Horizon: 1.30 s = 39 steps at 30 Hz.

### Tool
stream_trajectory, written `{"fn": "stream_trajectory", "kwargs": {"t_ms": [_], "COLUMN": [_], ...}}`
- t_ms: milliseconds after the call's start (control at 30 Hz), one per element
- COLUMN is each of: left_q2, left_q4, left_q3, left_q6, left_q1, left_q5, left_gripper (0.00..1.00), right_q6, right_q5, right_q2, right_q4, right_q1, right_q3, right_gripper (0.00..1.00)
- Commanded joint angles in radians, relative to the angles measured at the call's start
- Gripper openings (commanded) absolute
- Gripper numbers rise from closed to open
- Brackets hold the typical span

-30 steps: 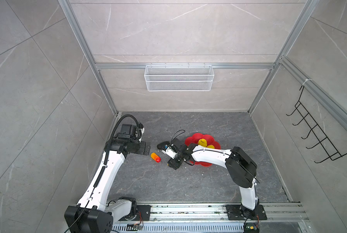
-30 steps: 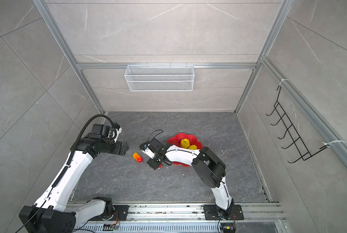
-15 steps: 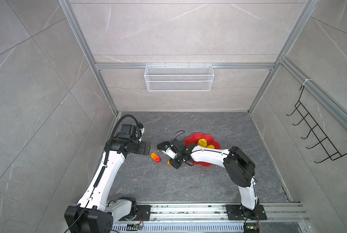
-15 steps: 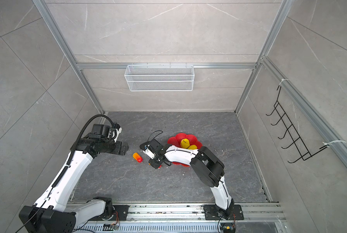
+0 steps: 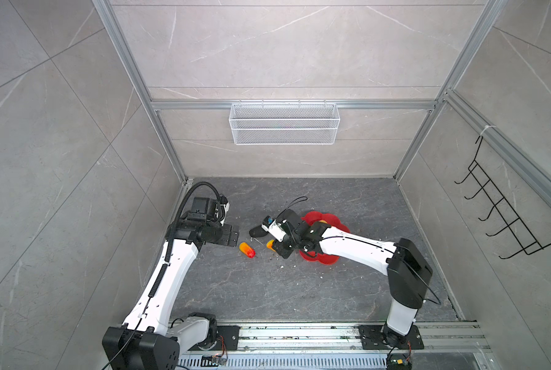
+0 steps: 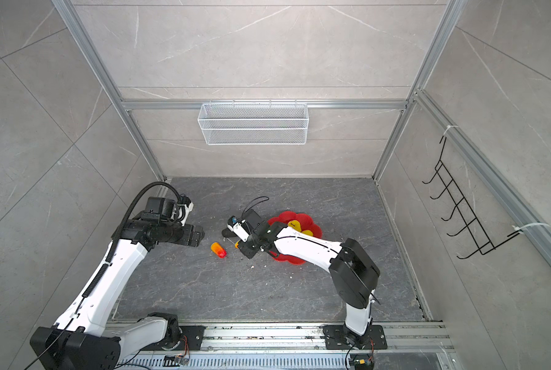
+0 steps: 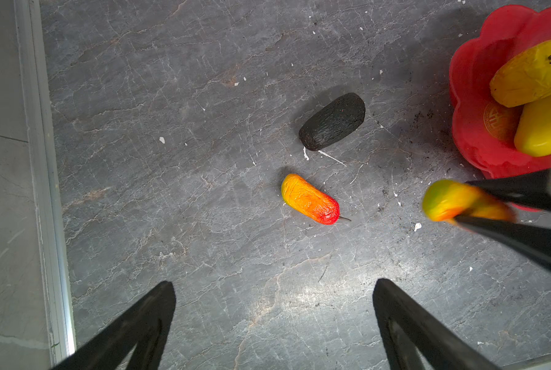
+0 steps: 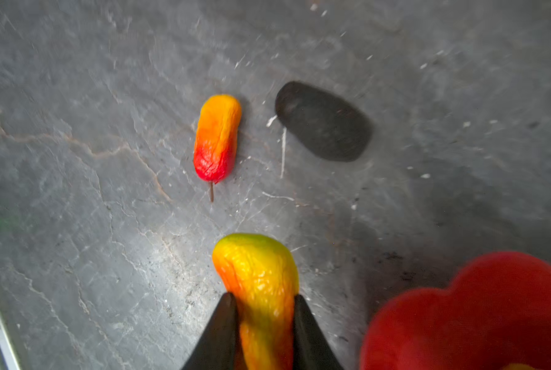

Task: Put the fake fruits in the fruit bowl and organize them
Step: 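Carry the curved pepper into the bowl and open the right gripper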

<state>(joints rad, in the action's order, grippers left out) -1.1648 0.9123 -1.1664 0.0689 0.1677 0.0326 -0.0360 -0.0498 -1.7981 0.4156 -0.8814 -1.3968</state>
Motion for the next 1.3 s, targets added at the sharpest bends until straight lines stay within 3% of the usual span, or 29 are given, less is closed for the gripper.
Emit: {"fn": "stream_trajectory", "kwargs": {"t_ms": [0, 133, 333, 867, 1100, 1267], "left_q2": [0.013, 0.019, 0.02, 0.02, 0.019, 0.017], "left_q4": [-0.01, -0.011, -0.01, -0.01, -0.01, -0.011], "left_q3": [-0.001, 0.0, -0.003, -0.001, -0.003, -0.002], "left_q6": [0.02, 0.021, 0.02, 0.021, 0.022, 0.022], "left_q1": [-0.005, -0.005, -0.005, -0.005, -0.005, -0.005], "left_q5": [0.012, 0.012, 0.016, 0.016, 0.015, 0.015], "left_gripper": [1.0, 1.0, 1.0, 1.0, 1.0, 1.0], "right_q6": [0.086, 0.22, 0.361, 0.499, 0.501, 0.486], "right_q5": [0.077, 0.175, 0.216, 0.337, 0.341, 0.343], "right_q2": [0.056, 0.077, 0.046, -0.103, -0.123, -0.094], "right_q4": [0.024, 0.049, 0.043, -0.034, -0.037, -0.018], "right_q1": [0.073, 0.141, 0.197, 0.231, 0.236, 0.236], "right_q3": [0.046, 0.083, 0.133, 0.141, 0.119, 0.116], "right_gripper": [0.15, 0.14, 0.13, 0.16, 0.25, 0.49]}}
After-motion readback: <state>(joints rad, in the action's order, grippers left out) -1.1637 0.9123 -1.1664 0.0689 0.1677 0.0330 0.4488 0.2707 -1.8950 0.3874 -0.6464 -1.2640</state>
